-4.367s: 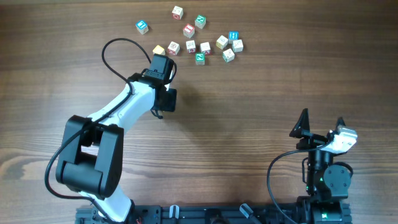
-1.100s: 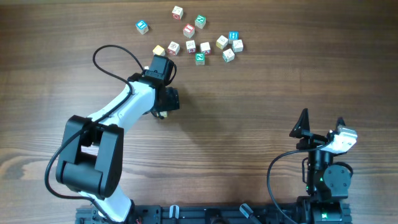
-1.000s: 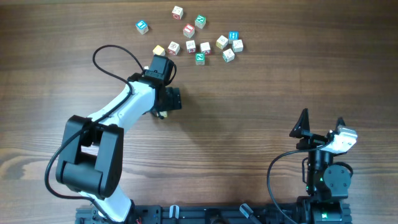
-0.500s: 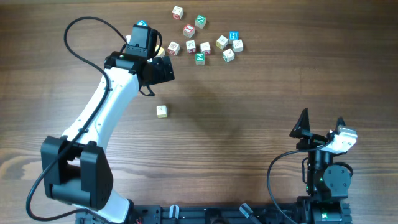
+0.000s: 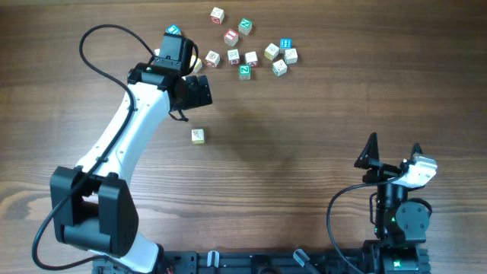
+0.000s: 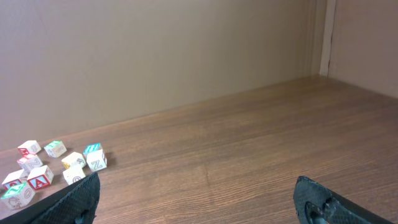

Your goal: Form a horizontal line

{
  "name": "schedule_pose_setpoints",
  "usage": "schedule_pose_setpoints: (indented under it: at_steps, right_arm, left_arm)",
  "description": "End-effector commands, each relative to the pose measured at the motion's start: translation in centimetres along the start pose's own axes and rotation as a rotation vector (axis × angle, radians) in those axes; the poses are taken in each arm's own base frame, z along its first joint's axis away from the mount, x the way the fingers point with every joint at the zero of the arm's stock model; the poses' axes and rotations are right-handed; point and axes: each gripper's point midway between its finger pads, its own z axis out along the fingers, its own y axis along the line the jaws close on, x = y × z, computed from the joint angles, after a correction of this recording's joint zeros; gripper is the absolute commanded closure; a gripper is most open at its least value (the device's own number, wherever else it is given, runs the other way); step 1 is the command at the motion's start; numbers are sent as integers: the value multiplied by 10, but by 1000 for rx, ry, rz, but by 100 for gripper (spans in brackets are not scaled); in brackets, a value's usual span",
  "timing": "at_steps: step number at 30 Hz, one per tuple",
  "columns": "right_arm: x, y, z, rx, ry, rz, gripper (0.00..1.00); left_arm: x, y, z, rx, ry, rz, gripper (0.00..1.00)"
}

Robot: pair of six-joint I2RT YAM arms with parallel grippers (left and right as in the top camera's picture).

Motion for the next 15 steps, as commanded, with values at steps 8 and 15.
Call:
schedule_pose_setpoints:
  at_steps: [8, 15]
  right_arm:
    - [-1, -2, 0, 11, -7, -11, 0]
    - [-1, -2, 0, 11, -6, -11, 0]
  left_arm:
    - [0, 3, 0, -16, 4, 8, 0]
    - [24, 11, 13, -39, 78, 13, 1]
